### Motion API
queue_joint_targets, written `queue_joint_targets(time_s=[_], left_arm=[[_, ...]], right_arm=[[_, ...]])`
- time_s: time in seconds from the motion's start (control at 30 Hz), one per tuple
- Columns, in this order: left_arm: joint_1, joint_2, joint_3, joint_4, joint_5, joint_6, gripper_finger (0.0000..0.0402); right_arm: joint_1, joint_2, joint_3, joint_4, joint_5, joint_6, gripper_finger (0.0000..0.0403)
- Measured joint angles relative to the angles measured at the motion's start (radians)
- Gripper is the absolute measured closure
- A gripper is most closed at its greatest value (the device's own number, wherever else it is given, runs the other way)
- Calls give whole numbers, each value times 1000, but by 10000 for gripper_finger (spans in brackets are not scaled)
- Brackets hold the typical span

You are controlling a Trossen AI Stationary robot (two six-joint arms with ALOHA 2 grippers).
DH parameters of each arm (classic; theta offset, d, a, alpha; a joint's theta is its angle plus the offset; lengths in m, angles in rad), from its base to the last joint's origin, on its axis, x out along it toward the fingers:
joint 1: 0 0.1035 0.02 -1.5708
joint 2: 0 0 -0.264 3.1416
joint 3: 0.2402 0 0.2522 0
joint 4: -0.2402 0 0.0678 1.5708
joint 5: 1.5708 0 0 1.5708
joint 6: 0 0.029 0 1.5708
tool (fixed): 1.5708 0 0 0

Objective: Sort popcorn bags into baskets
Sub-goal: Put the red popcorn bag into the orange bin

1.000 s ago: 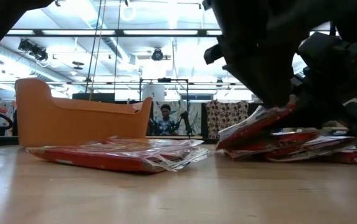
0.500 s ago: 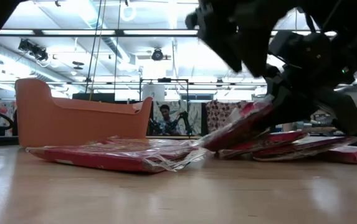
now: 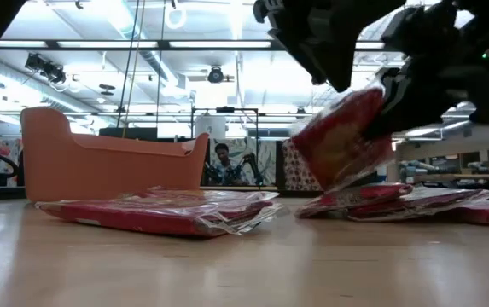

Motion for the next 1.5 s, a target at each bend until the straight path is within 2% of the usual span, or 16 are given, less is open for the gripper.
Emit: queue_joint_targets(time_s=[0.1, 0.2, 0.33, 0.57, 0.67, 0.83, 1.07, 1.3, 1.4, 1.5], left_arm=[[4, 0, 0, 39, -3, 71, 175], [14, 0, 0, 71, -6, 80, 175], [32, 0, 0, 97, -9, 90, 168], [62, 0, 0, 116, -7, 182, 137], [82, 0, 0, 117, 49, 183, 138], [112, 0, -8, 97, 186, 81, 182], [119, 0, -8, 73, 235, 26, 280], [119, 0, -3, 58, 287, 27, 373], [117, -6, -2, 35, 324, 26, 378], [113, -51, -2, -58, 355, -23, 378]], right_arm=[[-6, -79, -28, -17, 22, 16, 371], [-6, -153, -58, -15, 49, 34, 371], [-6, -225, -89, -19, 26, 55, 371], [-5, -244, -95, -21, -55, 62, 371], [-4, -244, -96, -10, -71, 58, 371], [-2, -247, -96, 1, -83, 68, 370], [13, -246, -96, 20, -99, 46, 367], [16, -241, -96, 21, -162, -9, 310], [28, -245, -96, 20, -162, -27, 281], [46, -263, -96, 15, -123, -35, 260]])
